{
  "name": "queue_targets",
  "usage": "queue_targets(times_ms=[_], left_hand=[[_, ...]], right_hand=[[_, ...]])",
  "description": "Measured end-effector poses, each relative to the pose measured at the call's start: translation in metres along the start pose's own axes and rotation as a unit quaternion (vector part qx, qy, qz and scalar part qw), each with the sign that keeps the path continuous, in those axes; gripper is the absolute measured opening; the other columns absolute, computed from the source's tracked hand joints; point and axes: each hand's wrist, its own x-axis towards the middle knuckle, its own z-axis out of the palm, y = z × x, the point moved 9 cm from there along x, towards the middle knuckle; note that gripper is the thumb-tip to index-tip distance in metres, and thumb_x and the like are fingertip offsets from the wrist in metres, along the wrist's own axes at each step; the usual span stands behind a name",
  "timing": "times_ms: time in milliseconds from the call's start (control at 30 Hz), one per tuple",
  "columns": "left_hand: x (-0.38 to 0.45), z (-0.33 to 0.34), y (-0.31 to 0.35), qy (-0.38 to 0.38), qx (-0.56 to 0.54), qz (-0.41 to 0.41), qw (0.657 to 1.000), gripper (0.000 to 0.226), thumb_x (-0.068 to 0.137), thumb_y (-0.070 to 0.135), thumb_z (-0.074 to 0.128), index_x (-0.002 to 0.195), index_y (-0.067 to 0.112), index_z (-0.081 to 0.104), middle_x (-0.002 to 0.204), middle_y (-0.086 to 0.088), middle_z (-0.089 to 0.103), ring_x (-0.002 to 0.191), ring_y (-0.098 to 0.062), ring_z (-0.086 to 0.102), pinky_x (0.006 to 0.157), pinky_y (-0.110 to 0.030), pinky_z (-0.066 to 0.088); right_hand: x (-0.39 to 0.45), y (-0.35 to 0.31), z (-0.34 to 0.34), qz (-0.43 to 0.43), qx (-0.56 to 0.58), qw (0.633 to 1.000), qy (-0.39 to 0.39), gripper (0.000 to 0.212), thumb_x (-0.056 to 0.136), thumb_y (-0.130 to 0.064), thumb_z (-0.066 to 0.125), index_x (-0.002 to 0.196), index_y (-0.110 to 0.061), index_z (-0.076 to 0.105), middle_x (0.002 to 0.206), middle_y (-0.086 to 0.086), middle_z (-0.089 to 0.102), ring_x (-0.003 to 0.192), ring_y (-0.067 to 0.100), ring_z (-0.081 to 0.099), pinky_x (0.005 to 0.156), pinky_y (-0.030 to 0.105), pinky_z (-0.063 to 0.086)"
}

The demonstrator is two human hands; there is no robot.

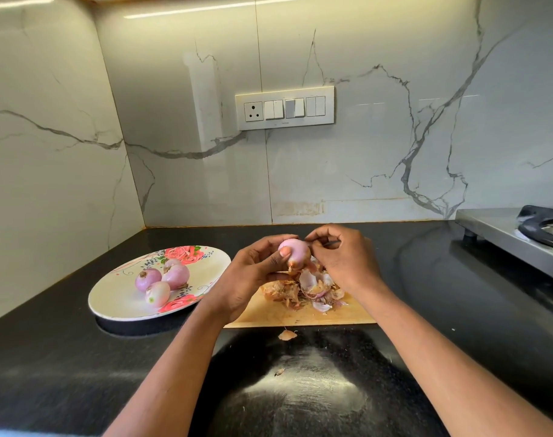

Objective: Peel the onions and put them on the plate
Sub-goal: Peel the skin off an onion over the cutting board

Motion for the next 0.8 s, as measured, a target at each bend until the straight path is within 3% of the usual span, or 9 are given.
queue_targets(times_ms=[167,233,333,433,533,800], left_hand=[[-0.001,-0.003,0.002,0.007,-0.017,-0.004,1.0,0.036,0.094,0.031,0.058,0.127,0.021,0.067,0.116,-0.003,0.073,0.103,-0.015,0.068,0.078,-0.023,0.053],[0.0,-0.008,0.0,0.019,-0.053,-0.014,0.998,0.034,0.095,0.029,0.056,0.126,0.019,0.067,0.115,-0.006,0.073,0.102,-0.019,0.068,0.079,-0.026,0.054],[0.003,-0.012,-0.003,0.031,-0.111,-0.024,0.993,0.034,0.096,0.021,0.055,0.127,0.014,0.066,0.117,-0.01,0.072,0.104,-0.023,0.068,0.088,-0.031,0.056],[0.003,-0.009,-0.007,0.021,-0.122,-0.03,0.992,0.036,0.093,0.013,0.057,0.128,0.011,0.066,0.12,-0.011,0.072,0.105,-0.023,0.069,0.094,-0.031,0.057],[0.004,-0.009,-0.009,0.024,-0.102,-0.032,0.994,0.035,0.095,0.007,0.057,0.129,0.01,0.065,0.12,-0.012,0.072,0.106,-0.023,0.069,0.09,-0.029,0.056],[0.005,-0.013,-0.013,0.04,-0.024,-0.026,0.999,0.046,0.081,0.029,0.078,0.121,0.01,0.066,0.118,-0.018,0.071,0.115,-0.033,0.066,0.106,-0.043,0.05]], right_hand=[[0.002,0.001,0.004,-0.002,0.003,0.999,-0.032,0.014,0.09,-0.018,0.073,0.093,-0.03,0.079,0.084,-0.017,0.074,0.078,-0.007,0.066,0.065,0.005,0.046],[0.004,0.005,0.009,0.016,0.05,0.997,-0.061,0.02,0.093,-0.016,0.068,0.095,-0.032,0.079,0.089,-0.015,0.075,0.083,-0.001,0.068,0.072,0.016,0.052],[0.003,0.008,0.018,0.063,0.164,0.979,-0.106,0.012,0.096,-0.02,0.068,0.101,-0.026,0.077,0.099,-0.005,0.076,0.095,0.012,0.072,0.08,0.032,0.061],[-0.002,0.005,0.023,0.082,0.237,0.959,-0.132,0.01,0.093,-0.018,0.071,0.102,-0.013,0.074,0.097,0.005,0.077,0.088,0.013,0.074,0.072,0.027,0.06],[-0.003,0.005,0.024,0.089,0.249,0.956,-0.126,0.006,0.09,-0.01,0.073,0.096,-0.01,0.071,0.09,0.006,0.076,0.08,0.011,0.073,0.065,0.021,0.056],[-0.004,0.004,0.023,0.078,0.243,0.961,-0.11,0.01,0.09,0.0,0.072,0.096,-0.008,0.072,0.09,0.011,0.076,0.08,0.018,0.075,0.064,0.024,0.059]])
